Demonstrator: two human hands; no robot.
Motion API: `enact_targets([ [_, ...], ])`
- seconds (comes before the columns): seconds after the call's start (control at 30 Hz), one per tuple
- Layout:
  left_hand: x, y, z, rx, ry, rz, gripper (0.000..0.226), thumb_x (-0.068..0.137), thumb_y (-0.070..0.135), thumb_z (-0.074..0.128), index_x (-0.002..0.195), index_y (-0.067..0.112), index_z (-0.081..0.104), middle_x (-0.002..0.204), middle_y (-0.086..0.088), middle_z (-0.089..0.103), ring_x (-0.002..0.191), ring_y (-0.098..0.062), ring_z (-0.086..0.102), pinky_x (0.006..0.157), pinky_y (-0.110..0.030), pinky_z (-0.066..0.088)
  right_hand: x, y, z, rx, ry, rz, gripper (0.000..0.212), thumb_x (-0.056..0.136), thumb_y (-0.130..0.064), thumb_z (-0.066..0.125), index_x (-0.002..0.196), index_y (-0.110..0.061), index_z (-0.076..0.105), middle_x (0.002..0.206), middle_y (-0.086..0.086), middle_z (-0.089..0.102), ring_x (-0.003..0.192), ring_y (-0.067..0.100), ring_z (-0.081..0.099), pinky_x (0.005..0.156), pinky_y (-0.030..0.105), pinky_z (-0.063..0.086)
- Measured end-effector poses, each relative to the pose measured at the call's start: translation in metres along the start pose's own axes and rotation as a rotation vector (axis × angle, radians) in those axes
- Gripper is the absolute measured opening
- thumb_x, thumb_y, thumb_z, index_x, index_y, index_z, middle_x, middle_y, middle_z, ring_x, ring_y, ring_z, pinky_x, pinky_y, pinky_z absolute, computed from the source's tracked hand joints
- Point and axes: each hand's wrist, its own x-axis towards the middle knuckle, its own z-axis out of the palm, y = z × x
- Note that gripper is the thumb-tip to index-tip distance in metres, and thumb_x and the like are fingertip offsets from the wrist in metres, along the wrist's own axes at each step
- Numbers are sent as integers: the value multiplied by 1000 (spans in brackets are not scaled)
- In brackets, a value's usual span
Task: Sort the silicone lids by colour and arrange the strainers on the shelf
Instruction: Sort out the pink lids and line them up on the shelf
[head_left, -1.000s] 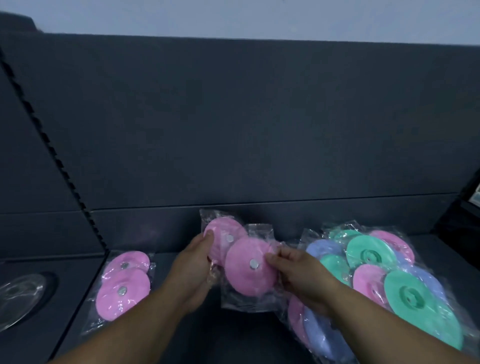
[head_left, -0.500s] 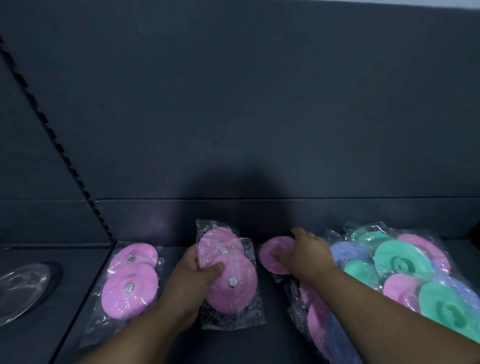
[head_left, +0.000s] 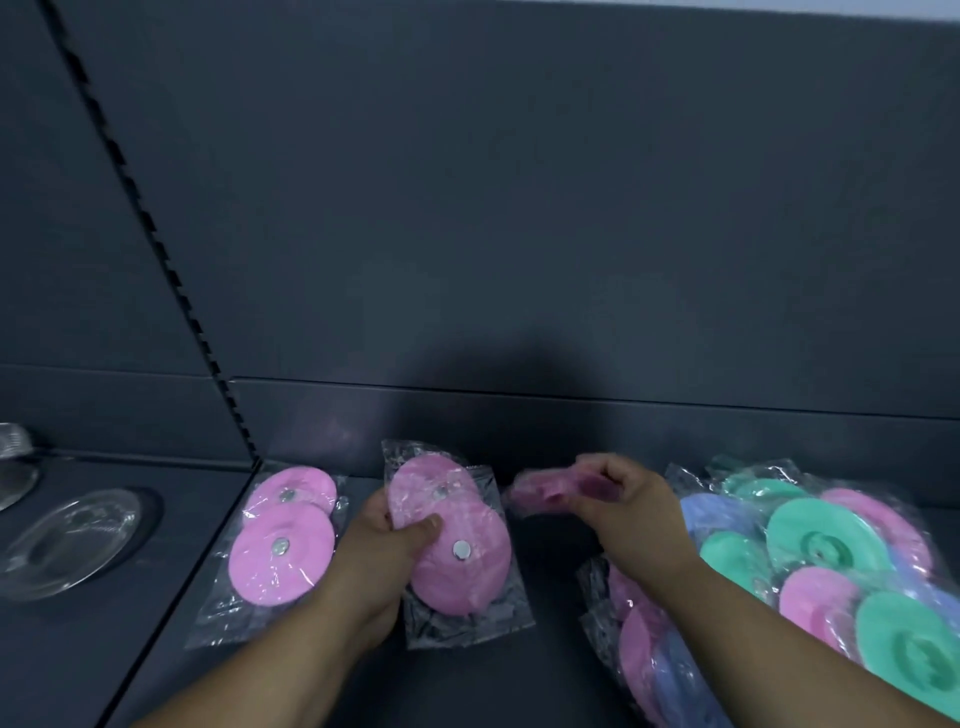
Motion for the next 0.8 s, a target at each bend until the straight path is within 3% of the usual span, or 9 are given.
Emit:
enact_targets([
  [0.07,-5,2,2,-24,14,2,26,86,-7,59,107,8,61,99,-14,72,92,-31,68,81,-39,54,-7,-3,-1,46,-6,-87,44,65,-4,82,63,-45,68,107,-23,56,99,-15,53,80,2,38],
  [0.13,-11,4,3,-47,34,6,28,86,-8,58,110,6,60,101,-17,72,94,-34,67,85,-42,53,-14,-6,-3,70,-42,-129,46,64,-3,83,63,-47,69,118,-24,48,110,-13,48,84,4,40],
  [0.23,-21,6,3,-77,66,15,29,87,-9,57,112,6,59,101,-19,71,95,-37,66,89,-48,52,-22,-9,-6,125,-94,-165,44,64,-2,84,65,-44,72,121,-16,48,105,-12,53,79,0,40],
  [0.37,-35,6,-1,-75,116,20,27,86,-8,59,110,5,59,97,-18,72,93,-36,67,90,-49,52,-30,-15,-11,266,-177,-168,40,65,0,82,67,-40,74,113,-8,56,95,-4,60,78,6,45],
  [0.43,-42,4,-3,-87,123,14,26,86,-10,58,107,4,59,95,-17,73,89,-32,69,81,-42,55,-33,-17,-9,408,-249,-145,41,66,11,77,66,-30,74,118,-4,56,95,-4,61,77,8,47],
  [0.5,-49,3,-6,-112,110,2,25,86,-12,56,106,3,60,94,-17,73,83,-29,70,68,-34,57,-42,-18,-4,468,-376,-139,45,67,16,73,66,-29,74,125,-10,54,109,-3,58,82,10,46],
  [0.63,-60,1,-19,-148,97,-32,31,84,-13,56,111,3,60,98,-18,72,83,-31,69,70,-40,58,-61,-9,9,359,-571,-137,42,65,15,76,68,-27,74,110,-25,58,126,3,46,87,7,42],
  [0.8,-74,2,-47,-94,68,-39,33,85,-12,56,114,3,58,99,-18,72,92,-35,68,80,-43,55,-76,-16,18,265,-682,-17,35,69,13,73,78,-20,76,131,-7,51,114,-7,55,85,9,46],
])
